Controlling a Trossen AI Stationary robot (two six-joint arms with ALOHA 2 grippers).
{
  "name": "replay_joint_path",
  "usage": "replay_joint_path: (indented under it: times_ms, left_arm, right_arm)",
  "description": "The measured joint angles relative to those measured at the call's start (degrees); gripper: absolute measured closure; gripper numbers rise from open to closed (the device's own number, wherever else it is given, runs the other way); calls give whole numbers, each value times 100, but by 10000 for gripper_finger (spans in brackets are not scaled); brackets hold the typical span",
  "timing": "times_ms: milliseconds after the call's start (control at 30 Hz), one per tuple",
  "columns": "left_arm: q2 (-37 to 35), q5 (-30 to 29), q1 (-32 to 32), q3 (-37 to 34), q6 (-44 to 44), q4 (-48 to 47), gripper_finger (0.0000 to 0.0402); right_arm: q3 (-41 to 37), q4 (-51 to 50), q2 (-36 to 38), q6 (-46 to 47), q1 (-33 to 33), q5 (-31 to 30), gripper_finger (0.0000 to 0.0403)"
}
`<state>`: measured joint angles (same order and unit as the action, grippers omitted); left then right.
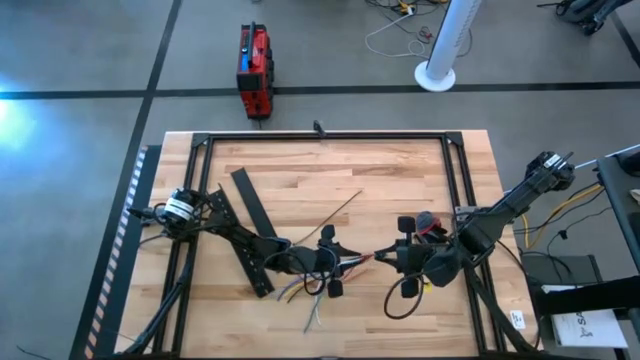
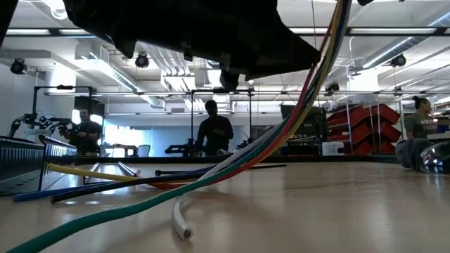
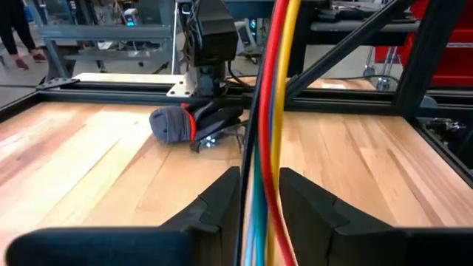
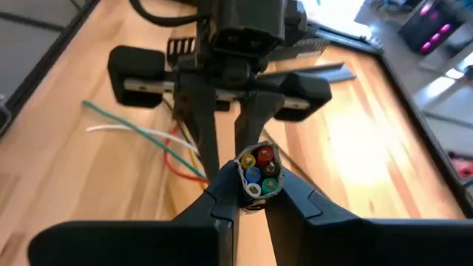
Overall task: Ziptie cables
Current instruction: Wrap the cable wires with the black zip tie
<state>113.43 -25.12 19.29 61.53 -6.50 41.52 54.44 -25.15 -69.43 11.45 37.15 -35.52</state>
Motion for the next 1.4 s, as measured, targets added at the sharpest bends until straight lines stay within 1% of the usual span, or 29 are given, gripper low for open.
replay_joint_path:
  times_ms: [133, 200, 267, 333, 400, 533, 600, 667, 700, 833, 967, 1200, 1267, 1400]
  left_arm:
    - [-81, 0, 0, -17, -70, -491, 329]
    - [-263, -11, 0, -7, -63, -866, 326]
    - [-533, -123, 0, 24, -63, -1508, 322]
    - [-828, -364, 2, 37, -244, -2375, 316]
    - [-1128, -558, 0, 31, -717, -3283, 311]
    - [-1668, -671, -4, 22, -1821, -4863, 299]
    - [-1772, -810, 4, -31, -2251, -5487, 293]
    - [-1786, -971, 21, -91, -2690, -5921, 287]
    - [-1788, -1023, 20, -130, -2895, -6049, 285]
    - [-1700, -1037, 20, -397, -3463, -6019, 275]
    - [-1573, -1029, 4, -668, -4029, -6038, 264]
    - [-1541, -1011, -86, -1015, -4741, -6006, 243]
    - [-1541, -937, -116, -1089, -4877, -5972, 238]
    - [-1539, -554, -181, -1318, -4911, -5657, 231]
  right_arm:
    - [372, -823, 0, 296, 2, 17, 374]
    - [545, -1218, 0, 472, 2, 16, 374]
    - [658, -1484, 0, 581, 4, 15, 374]
    - [690, -1531, 0, 643, 4, 14, 374]
    - [685, -1535, 0, 673, 6, 16, 374]
    - [481, -1412, -13, 804, 4, -3, 374]
    - [320, -1265, -19, 811, 4, -1, 374]
    - [195, -1114, -20, 814, 6, -4, 374]
    - [139, -1043, -20, 823, 6, -5, 373]
    - [3, -836, -20, 852, 6, -5, 373]
    - [-36, -843, -20, 854, 6, -5, 373]
    - [-37, -818, -20, 853, 6, -51, 373]
    - [-68, -747, -20, 851, 6, -57, 373]
    - [-107, -587, -20, 820, 6, -61, 373]
